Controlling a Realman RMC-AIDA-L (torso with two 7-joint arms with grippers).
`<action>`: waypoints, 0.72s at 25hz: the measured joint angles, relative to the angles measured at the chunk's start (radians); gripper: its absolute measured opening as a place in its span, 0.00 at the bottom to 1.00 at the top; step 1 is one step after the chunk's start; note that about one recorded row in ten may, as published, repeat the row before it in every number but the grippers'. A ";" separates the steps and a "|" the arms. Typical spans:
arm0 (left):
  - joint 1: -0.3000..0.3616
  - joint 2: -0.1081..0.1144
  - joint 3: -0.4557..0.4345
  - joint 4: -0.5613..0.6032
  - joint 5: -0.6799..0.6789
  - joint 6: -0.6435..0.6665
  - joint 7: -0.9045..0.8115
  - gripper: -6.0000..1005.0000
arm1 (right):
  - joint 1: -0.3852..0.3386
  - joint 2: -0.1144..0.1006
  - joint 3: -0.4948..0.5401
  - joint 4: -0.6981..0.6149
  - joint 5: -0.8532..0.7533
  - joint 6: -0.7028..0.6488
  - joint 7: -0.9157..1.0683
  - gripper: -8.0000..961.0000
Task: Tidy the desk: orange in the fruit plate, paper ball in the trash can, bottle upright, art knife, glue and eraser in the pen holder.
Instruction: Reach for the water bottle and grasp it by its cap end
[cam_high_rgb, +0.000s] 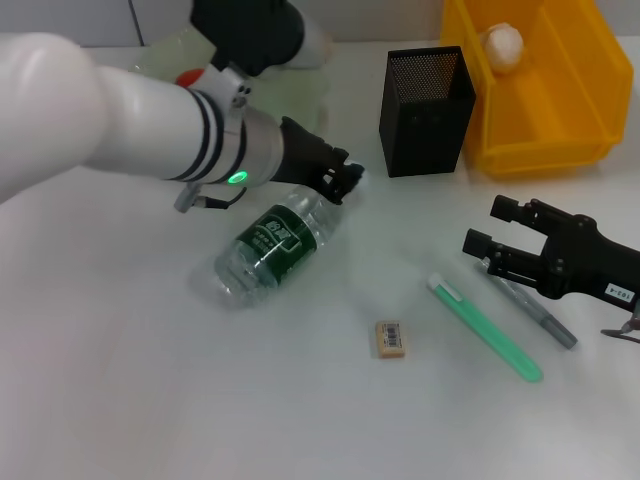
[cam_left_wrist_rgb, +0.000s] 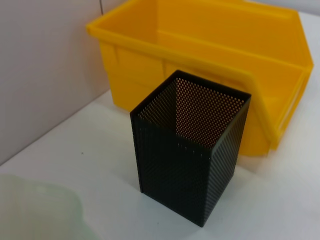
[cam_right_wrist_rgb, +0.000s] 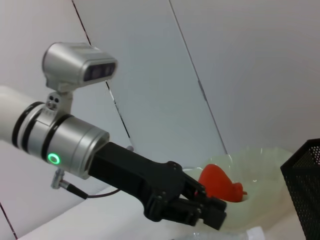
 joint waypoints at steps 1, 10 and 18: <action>-0.017 -0.001 0.003 -0.022 0.000 -0.004 -0.002 0.22 | 0.000 0.000 -0.001 0.002 0.000 0.003 0.000 0.82; -0.050 -0.002 0.007 -0.067 -0.013 -0.059 -0.001 0.56 | 0.000 0.000 -0.001 0.009 -0.004 0.017 0.000 0.82; -0.056 -0.001 0.040 -0.123 -0.020 -0.115 0.004 0.73 | 0.007 0.001 -0.001 0.016 -0.002 0.025 0.000 0.82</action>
